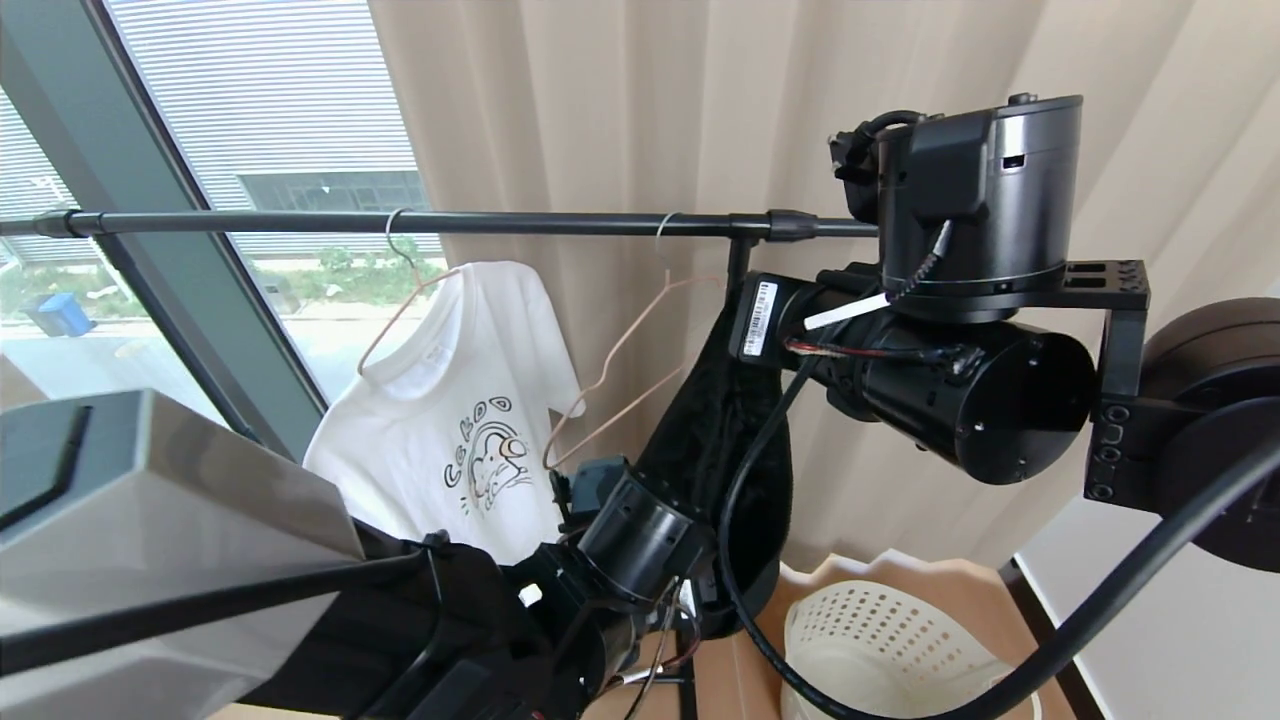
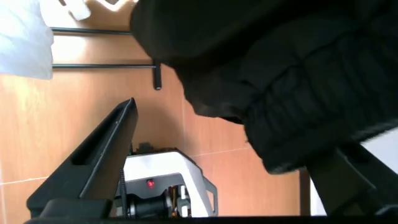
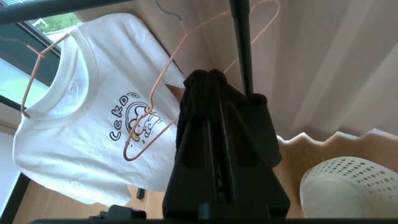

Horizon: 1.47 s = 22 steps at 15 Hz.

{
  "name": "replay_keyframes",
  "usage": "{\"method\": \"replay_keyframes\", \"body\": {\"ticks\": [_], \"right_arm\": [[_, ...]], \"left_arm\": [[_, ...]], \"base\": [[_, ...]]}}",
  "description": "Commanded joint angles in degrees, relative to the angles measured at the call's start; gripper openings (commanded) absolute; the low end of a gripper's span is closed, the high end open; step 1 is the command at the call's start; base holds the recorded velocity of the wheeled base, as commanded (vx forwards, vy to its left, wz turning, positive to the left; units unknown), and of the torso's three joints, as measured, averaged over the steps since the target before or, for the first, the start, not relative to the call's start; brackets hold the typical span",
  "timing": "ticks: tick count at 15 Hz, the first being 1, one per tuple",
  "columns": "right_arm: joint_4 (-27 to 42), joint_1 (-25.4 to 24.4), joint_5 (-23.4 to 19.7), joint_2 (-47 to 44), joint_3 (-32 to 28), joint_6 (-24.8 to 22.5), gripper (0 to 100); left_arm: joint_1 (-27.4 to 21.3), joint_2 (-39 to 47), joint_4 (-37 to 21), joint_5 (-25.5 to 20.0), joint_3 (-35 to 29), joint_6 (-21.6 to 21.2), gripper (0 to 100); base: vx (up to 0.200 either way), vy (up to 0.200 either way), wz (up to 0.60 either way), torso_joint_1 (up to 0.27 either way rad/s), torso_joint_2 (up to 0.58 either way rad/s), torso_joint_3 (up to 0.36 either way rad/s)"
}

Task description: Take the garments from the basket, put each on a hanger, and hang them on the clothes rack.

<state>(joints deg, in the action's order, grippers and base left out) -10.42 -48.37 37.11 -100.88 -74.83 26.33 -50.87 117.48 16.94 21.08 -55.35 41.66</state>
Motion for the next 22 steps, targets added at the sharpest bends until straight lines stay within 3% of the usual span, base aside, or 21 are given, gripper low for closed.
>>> {"method": "replay_keyframes", "body": {"ticks": [1,3,7,8,10,13,15,16,18,20,22], "right_arm": [[0.0,-0.1,0.1,0.9,-0.1,0.0,0],[0.1,0.3,0.5,2.5,0.5,0.0,0],[0.0,5.9,1.2,5.5,4.5,0.2,0],[-0.7,7.5,1.2,6.5,5.5,0.2,0],[-1.0,8.8,1.1,8.1,7.2,0.0,0],[-0.8,9.5,-0.2,12.2,14.5,-0.2,0],[-1.1,9.4,-4.0,15.1,21.2,-0.6,0],[-1.1,9.4,-4.4,15.4,21.7,-0.9,0],[-1.2,7.8,-5.8,18.7,28.9,-13.2,0],[-1.2,5.5,-6.3,21.2,32.6,-18.5,0],[-1.2,5.5,-6.3,21.0,31.8,-18.5,0]], "left_arm": [[-1.8,3.5,0.0,0.1,0.1,-0.1,100],[-2.9,2.8,0.0,1.5,1.6,-0.2,100],[-3.0,-5.2,-0.2,2.4,5.3,-1.7,100],[-3.0,-6.8,-0.2,4.1,6.2,-2.7,0],[-3.1,-9.0,-0.2,5.2,7.5,-3.5,0],[-2.8,-16.1,-0.2,5.3,9.3,-7.5,0],[-0.3,-20.2,-0.2,4.9,11.0,-13.7,0],[0.0,-20.4,-0.1,4.9,11.0,-14.2,0],[2.9,-21.0,-0.2,3.8,11.0,-18.3,0],[3.7,-23.3,-0.3,3.1,11.3,-20.9,0],[3.6,-25.2,-0.4,0.0,11.3,-21.9,0]], "base": [[0.000,0.000,0.00,0.000,0.00,0.000],[0.000,0.000,0.00,0.000,0.00,0.000],[0.000,0.000,0.00,0.000,0.00,0.000],[0.000,0.000,0.00,0.000,0.00,0.000],[0.000,0.000,0.00,0.000,0.00,0.000],[0.000,0.000,0.00,0.000,0.00,0.000],[0.000,0.000,0.00,0.000,0.00,0.000],[0.000,0.000,0.00,0.000,0.00,0.000],[0.000,0.000,0.00,0.000,0.00,0.000],[0.000,0.000,0.00,0.000,0.00,0.000],[0.000,0.000,0.00,0.000,0.00,0.000]]}}
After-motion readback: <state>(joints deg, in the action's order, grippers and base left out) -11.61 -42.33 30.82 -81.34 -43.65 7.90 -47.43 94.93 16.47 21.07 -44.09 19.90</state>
